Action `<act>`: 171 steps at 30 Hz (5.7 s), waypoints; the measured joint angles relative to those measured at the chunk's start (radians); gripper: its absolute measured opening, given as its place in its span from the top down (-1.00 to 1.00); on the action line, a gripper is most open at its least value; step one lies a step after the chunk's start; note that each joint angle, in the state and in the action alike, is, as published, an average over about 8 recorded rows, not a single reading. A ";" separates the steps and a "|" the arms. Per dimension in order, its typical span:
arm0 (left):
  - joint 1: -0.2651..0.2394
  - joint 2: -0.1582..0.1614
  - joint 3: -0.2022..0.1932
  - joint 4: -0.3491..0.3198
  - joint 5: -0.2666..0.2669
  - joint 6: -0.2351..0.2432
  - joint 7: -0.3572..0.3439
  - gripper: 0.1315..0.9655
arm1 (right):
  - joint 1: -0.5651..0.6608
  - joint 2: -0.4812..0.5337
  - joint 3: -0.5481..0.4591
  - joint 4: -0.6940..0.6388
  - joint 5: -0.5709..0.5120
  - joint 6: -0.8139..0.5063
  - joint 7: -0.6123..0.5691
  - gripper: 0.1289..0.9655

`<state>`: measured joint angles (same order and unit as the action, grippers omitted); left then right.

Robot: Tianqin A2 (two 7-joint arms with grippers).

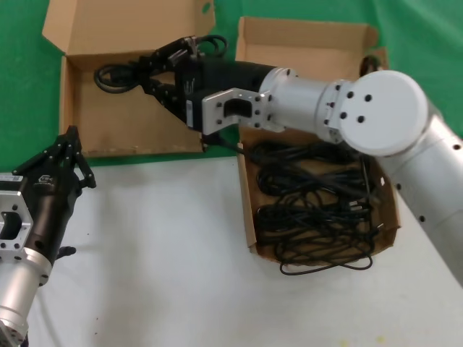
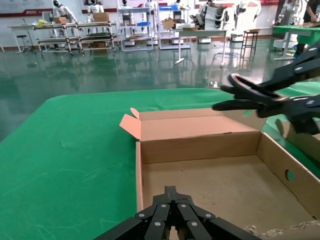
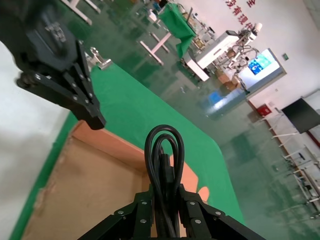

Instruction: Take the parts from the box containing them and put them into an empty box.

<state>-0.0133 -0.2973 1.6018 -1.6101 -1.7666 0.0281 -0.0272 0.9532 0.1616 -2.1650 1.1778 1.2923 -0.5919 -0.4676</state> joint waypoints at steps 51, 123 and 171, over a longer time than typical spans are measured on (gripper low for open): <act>0.001 0.000 0.000 0.001 -0.002 -0.002 0.001 0.89 | -0.316 0.197 0.288 0.300 0.030 0.255 0.178 -0.85; 0.013 -0.003 -0.002 0.010 -0.032 -0.027 0.026 -1.00 | -0.929 0.141 0.555 0.418 0.490 0.579 0.457 -1.00; 0.013 -0.003 -0.002 0.010 -0.032 -0.027 0.026 -1.00 | -0.930 0.140 0.555 0.418 0.491 0.580 0.457 -1.00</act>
<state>-0.0004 -0.2999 1.6001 -1.6003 -1.7989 0.0009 -0.0009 0.0228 0.3021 -1.6099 1.5956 1.7829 -0.0121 -0.0103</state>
